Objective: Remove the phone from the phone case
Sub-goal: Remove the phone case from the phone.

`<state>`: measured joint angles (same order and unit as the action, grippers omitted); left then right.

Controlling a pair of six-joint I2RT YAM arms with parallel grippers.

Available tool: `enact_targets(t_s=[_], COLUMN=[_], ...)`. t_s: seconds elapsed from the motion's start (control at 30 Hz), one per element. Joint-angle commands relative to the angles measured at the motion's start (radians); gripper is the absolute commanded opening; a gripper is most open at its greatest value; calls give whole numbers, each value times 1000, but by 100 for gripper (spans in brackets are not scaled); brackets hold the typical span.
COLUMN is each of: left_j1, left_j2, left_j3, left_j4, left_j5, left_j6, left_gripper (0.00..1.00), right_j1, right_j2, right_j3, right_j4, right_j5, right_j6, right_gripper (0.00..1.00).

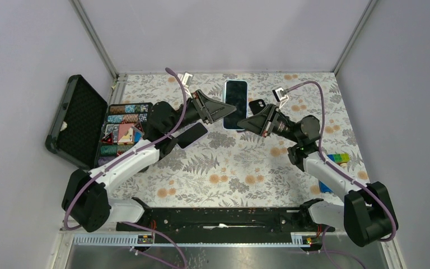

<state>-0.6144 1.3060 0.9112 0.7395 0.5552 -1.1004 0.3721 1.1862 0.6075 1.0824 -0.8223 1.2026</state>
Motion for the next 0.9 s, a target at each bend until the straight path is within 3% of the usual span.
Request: enact_targets(t_s=[0.0,0.17,0.4,0.53,0.63,0.8,0.87], left_j1=[16,54,76,77,76,76,76], left_j2=[-96,-138,-101,-77,-91,-108,-104], left_j3=[29,105,104,93,47,28,29], left_j4=[-86,-383,-352,-268,-194,-167,-147], left_j5=[1,-18,57,182,195,208,218], left_j6=[152,333,288,252,225,214,188], left_gripper=[62,72,71,60,52,45,36], right_j1=[3,2,2,2,2,2,2], right_j2=[-7,-18,-55,-101,-127,-139,-134], right_j3=[60,56,43,56,72,74,76], right_j4=[77,13,-134,-259,-359,-354,-339], right_j5=[-69,-172,-257,-255,-245,-236,-231], right_j6=[-3,-78,-226,-318,-391,-390,-376], right_gripper=[0,0,0,0,0,0,0])
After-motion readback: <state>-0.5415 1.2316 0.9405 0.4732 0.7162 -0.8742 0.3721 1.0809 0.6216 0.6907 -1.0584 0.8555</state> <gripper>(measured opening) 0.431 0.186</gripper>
